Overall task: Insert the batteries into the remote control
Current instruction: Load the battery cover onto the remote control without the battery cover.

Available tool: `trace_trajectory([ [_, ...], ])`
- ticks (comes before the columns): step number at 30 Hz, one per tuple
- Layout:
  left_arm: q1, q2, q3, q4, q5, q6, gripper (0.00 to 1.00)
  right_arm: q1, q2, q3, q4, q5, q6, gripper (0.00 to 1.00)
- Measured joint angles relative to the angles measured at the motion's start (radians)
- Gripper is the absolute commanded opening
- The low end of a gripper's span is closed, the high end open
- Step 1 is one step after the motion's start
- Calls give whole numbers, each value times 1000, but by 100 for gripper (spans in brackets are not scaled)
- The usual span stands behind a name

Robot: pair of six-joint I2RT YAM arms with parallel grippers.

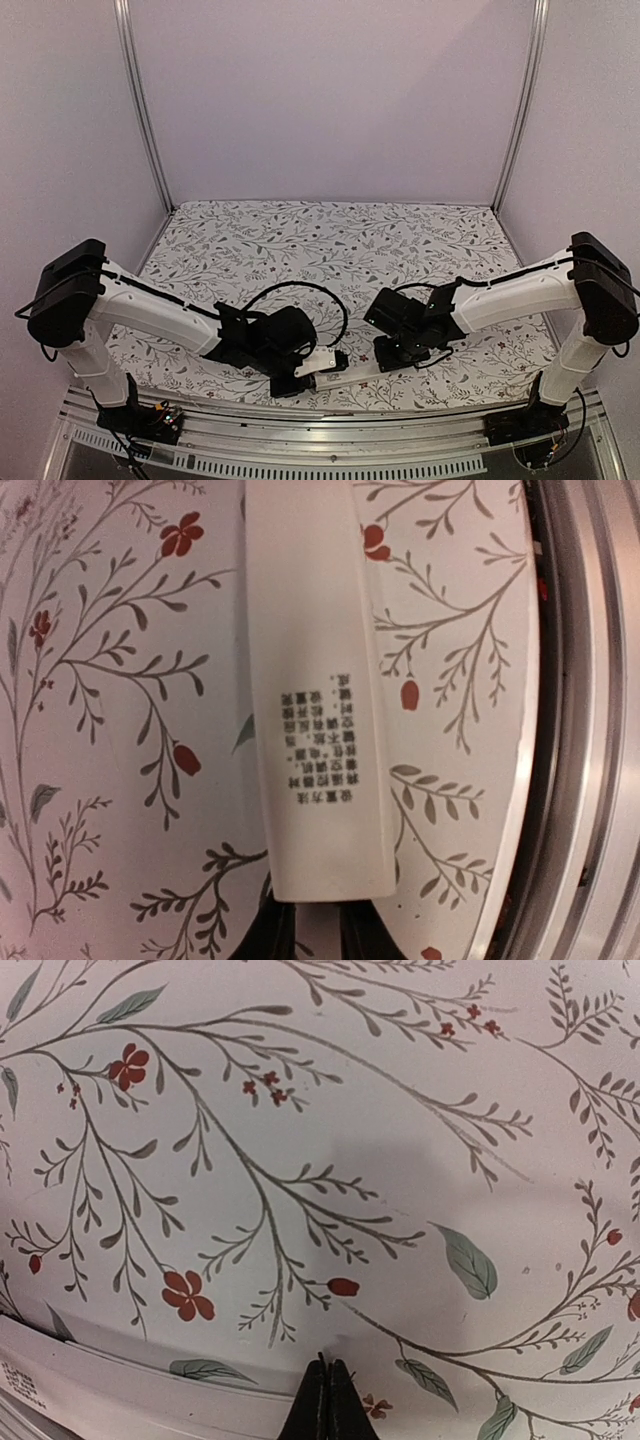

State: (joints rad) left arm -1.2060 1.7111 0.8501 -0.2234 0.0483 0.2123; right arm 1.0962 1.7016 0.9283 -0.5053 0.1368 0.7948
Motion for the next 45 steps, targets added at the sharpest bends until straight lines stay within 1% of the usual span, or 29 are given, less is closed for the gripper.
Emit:
trace_trajectory([
  [3,0,-2,-2,5,0,0,16,-3,-27,-32,19,7,7,5],
  [8,0,-2,-2,6,0,0,18,-25,-79,-70,-10,21,14,10],
  [10,0,-2,-2,5,1,-1,21,-35,-97,-72,-23,30,14,12],
  [11,0,-2,-2,3,1,-3,24,-39,-105,-72,-29,35,14,14],
  [12,0,-3,-2,-1,1,-5,28,-44,-113,-72,-35,41,13,19],
  [13,0,-5,-2,-8,1,-8,36,-45,-120,-72,-43,47,15,25],
  [15,0,-18,-1,-41,-3,-20,61,-50,-142,-74,-65,59,13,35],
  [16,0,-28,-1,-64,-7,-25,70,-50,-157,-77,-71,63,19,40],
  [17,0,-42,-1,-83,-8,-26,75,-50,-179,-84,-74,66,22,47],
  [19,0,-81,-1,-104,-9,-31,80,-50,-241,-101,-78,66,22,55],
  [21,0,-137,-8,-84,-8,-31,81,-51,-318,-123,-72,58,24,64],
  [24,0,-195,-30,-14,-11,-19,82,-57,-416,-163,-18,21,29,84],
  [25,0,-198,-35,8,-11,-16,82,-63,-446,-187,19,-3,24,88],
  [26,0,-195,-42,34,-8,-13,82,-71,-471,-213,51,-29,23,89],
  [28,0,-178,-58,77,1,-6,82,-87,-505,-268,111,-85,24,88],
  [31,0,-139,-88,127,26,1,81,-104,-511,-325,168,-147,27,77],
  [34,2,-103,-98,144,54,8,77,-114,-501,-364,238,-211,26,63],
  [39,19,-81,-97,167,99,22,74,-122,-418,-367,336,-275,27,48],
  [43,35,-38,-58,153,124,21,70,-122,-343,-362,359,-295,14,36],
  [45,41,-12,-35,147,137,23,68,-122,-309,-359,361,-304,8,32],
])
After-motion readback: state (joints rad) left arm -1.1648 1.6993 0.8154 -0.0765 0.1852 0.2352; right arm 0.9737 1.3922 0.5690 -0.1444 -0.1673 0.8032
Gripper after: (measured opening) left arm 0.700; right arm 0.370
